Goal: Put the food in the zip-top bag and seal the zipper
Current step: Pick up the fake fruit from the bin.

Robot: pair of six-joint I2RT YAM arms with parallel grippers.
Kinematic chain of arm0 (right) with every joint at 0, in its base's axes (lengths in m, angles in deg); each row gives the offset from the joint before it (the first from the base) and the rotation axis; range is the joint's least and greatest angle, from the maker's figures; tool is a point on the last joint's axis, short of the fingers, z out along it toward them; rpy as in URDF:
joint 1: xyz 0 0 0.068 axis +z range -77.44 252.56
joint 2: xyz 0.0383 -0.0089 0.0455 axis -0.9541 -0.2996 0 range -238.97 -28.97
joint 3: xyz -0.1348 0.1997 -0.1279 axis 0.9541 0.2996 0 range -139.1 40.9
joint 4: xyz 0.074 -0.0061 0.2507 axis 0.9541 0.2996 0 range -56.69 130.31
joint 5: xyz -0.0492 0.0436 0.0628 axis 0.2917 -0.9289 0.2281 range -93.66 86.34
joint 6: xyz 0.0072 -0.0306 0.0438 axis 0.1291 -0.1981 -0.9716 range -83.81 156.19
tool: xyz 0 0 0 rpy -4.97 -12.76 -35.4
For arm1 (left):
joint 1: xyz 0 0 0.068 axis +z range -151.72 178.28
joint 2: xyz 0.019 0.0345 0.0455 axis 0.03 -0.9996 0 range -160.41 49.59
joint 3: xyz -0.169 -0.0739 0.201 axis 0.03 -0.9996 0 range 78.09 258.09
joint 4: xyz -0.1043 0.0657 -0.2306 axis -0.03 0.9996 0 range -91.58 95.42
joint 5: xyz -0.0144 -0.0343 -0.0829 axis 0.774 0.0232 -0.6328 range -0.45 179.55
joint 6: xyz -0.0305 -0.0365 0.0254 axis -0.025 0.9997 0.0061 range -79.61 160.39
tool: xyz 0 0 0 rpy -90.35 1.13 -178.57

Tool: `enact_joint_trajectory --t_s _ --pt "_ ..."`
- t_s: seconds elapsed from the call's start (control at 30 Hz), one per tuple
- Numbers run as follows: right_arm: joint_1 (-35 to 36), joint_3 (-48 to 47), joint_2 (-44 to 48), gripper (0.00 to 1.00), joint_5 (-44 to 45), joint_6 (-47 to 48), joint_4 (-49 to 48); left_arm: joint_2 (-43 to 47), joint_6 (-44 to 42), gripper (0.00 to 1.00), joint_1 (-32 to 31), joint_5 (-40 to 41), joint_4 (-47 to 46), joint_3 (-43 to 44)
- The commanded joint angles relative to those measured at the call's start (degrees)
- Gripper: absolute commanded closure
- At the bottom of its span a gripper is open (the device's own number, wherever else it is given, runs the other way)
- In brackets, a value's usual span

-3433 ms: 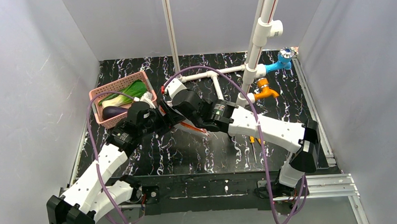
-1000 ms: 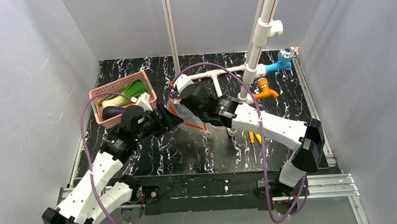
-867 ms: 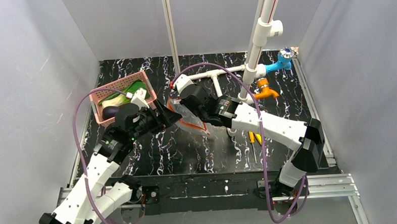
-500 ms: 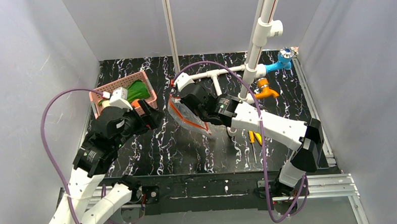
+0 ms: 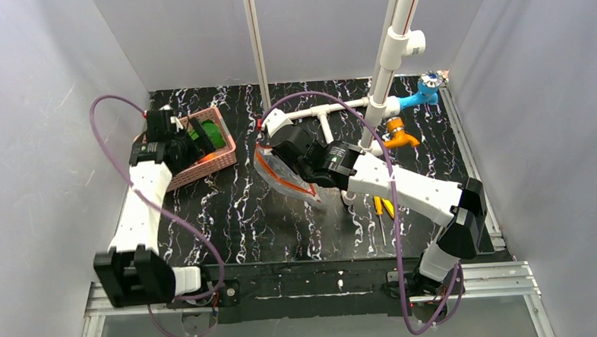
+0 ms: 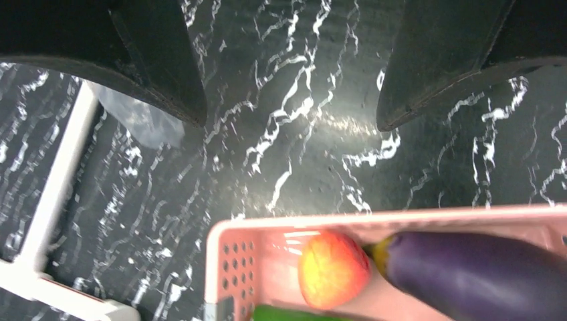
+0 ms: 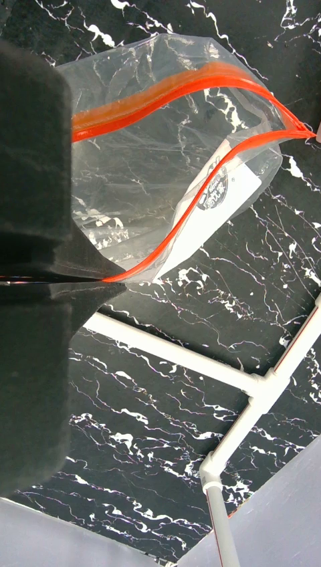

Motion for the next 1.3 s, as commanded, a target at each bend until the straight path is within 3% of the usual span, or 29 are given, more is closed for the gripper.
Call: enact_joint_trajectory --t_s 0.0,0.33,0.47,0.67,1.0,1.27 --pt "0.0 -2.5 0.9 0.99 0.2 0.4 -1.6 -9.0 -5.4 0.02 2.2 -0.1 -3.5 6.3" --pt "-0.4 -2.2 1.6 0.99 -1.5 0.2 -2.2 -29.9 -10.2 0.24 3.3 2.4 -3.4 18.0" --pt "-0.5 -1.7 1.8 0.99 -2.1 0.3 -2.3 -34.6 -11.1 0.27 3.3 1.6 -1.9 20.9" --pt "-0.5 -1.2 1.6 0.99 -2.3 0.5 -2.6 -37.8 -12.0 0.24 3.3 -0.6 -2.9 17.7" --pt "-0.5 -2.5 0.6 0.99 -2.8 0.4 -1.4 -39.1 -12.9 0.30 3.3 0.3 -6.1 12.6" --pt "-0.5 -3.7 -0.4 0.99 -1.9 0.7 -0.2 -37.1 -13.4 0.66 3.3 -0.8 -5.8 13.0"
